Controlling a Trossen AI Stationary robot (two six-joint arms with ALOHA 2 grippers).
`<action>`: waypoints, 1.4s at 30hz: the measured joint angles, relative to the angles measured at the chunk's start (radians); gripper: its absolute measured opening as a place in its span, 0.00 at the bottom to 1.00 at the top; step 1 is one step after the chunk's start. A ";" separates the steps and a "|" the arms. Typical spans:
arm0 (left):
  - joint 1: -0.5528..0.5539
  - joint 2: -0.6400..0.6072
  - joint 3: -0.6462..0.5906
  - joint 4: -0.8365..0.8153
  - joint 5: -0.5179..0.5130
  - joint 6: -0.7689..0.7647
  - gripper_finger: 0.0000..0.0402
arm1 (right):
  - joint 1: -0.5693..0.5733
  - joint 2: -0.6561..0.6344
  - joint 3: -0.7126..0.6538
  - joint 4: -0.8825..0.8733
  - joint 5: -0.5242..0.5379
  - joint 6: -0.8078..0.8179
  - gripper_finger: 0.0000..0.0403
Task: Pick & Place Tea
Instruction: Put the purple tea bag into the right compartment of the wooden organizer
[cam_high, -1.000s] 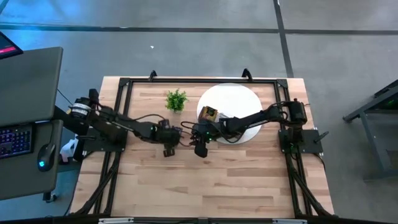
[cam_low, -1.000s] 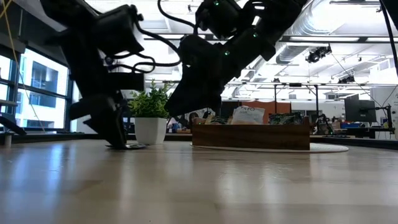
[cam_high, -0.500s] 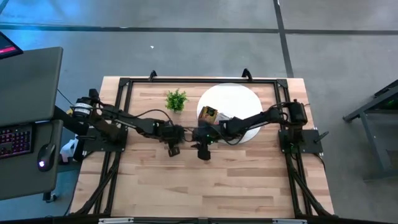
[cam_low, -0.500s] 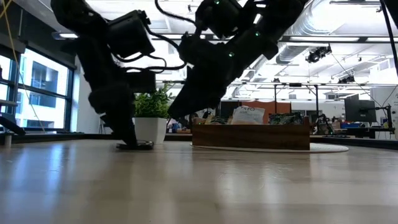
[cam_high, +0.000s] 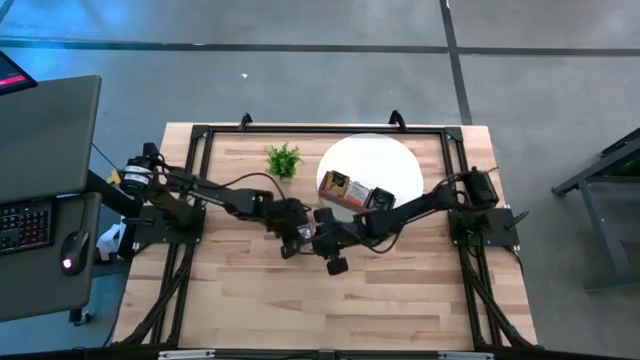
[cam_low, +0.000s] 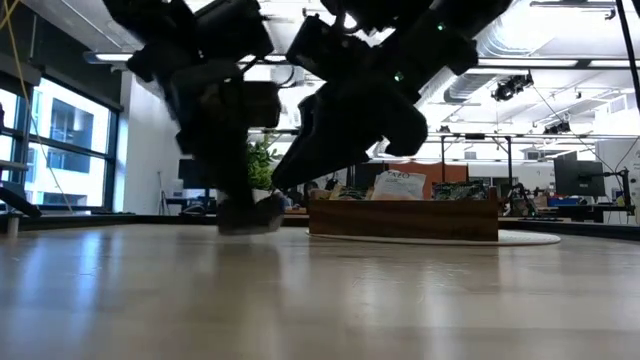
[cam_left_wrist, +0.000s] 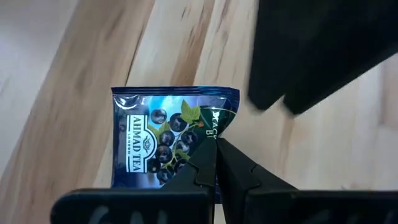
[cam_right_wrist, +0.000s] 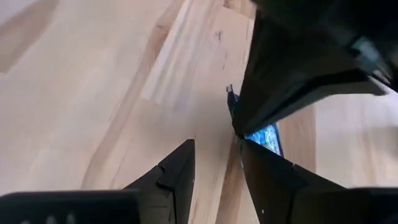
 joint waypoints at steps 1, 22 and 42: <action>0.000 -0.001 0.008 0.005 0.003 -0.005 0.00 | 0.004 0.000 0.000 -0.004 0.025 -0.001 0.32; 0.000 -0.005 0.031 0.058 0.053 -0.040 0.01 | 0.013 0.000 -0.001 -0.039 0.117 -0.093 0.11; 0.000 -0.006 0.032 0.057 -0.085 0.098 0.39 | 0.017 -0.004 -0.001 -0.168 0.104 -0.120 0.01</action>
